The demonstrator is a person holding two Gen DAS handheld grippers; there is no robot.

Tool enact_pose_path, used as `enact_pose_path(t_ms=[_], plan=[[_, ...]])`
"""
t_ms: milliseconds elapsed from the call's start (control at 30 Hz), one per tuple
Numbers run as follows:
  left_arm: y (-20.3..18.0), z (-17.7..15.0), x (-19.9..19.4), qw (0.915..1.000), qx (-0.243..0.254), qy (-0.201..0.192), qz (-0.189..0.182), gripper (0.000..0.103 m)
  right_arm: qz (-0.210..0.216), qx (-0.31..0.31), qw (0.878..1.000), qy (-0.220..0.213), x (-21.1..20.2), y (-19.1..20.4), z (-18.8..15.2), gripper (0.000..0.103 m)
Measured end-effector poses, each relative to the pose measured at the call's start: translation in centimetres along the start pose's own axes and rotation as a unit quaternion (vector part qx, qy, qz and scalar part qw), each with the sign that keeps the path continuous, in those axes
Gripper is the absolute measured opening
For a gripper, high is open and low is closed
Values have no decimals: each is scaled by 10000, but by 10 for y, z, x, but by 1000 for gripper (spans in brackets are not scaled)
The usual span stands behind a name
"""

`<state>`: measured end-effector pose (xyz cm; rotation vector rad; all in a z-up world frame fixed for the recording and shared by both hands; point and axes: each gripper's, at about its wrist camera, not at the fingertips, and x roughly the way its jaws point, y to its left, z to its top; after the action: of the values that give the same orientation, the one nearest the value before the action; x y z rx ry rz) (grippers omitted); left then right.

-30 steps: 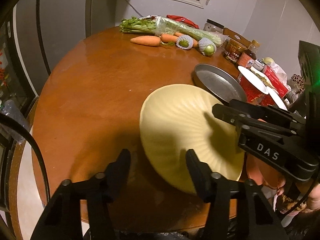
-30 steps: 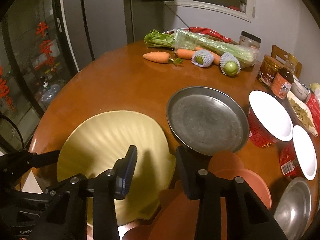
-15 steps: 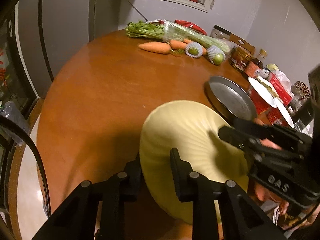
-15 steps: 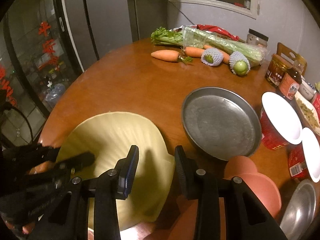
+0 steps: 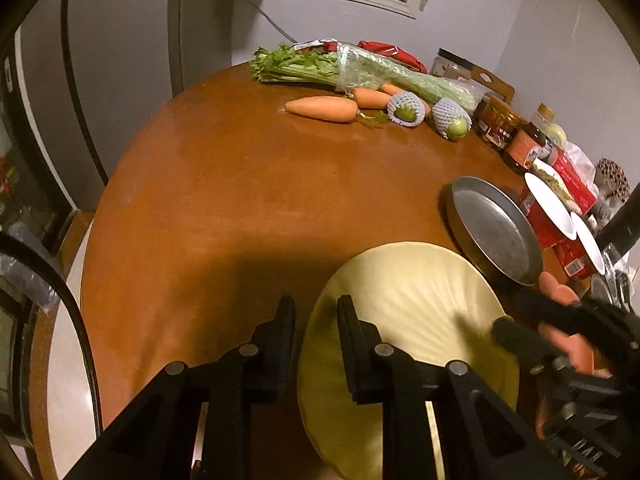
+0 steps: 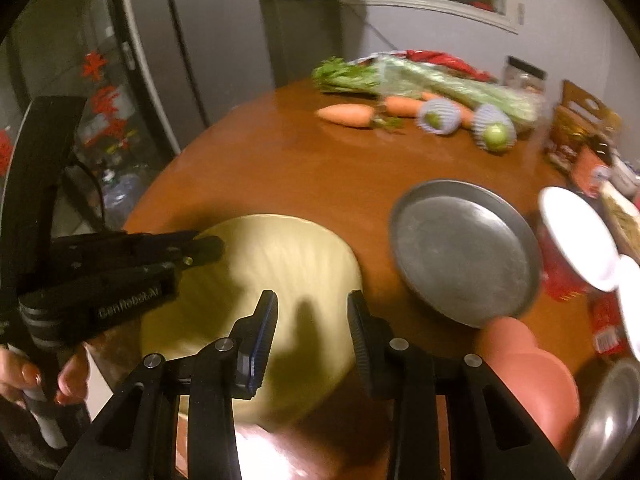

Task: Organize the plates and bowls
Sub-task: 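Lift the cream shell plate with the left gripper and carry it aside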

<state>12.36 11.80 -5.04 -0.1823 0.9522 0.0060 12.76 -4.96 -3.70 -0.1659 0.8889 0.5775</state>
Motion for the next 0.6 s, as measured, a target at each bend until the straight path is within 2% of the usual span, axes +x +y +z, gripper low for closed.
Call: enact_pose_path(t_ms=[100, 300, 367, 400, 500, 600], plan=[[-1, -1, 1, 10000, 6, 20, -72, 22, -163, 69, 9997, -159, -14, -8, -5, 39], [0, -2, 2, 9999, 9, 57, -132, 22, -228, 57, 9994, 256, -7, -6, -14, 39], [-1, -2, 4, 9999, 29, 71, -143, 22, -122, 16, 9993, 350, -2, -1, -16, 39], [-1, -1, 4, 9999, 45, 54, -125, 22, -82, 15, 9992, 381, 1, 2, -16, 42], [1, 4, 6, 9999, 49, 40, -82, 22, -162, 11, 9991, 391, 6, 8, -15, 43], [7, 11, 9, 10000, 15, 40, -77, 22, -71, 176, 9990, 399, 10, 7, -10, 43]])
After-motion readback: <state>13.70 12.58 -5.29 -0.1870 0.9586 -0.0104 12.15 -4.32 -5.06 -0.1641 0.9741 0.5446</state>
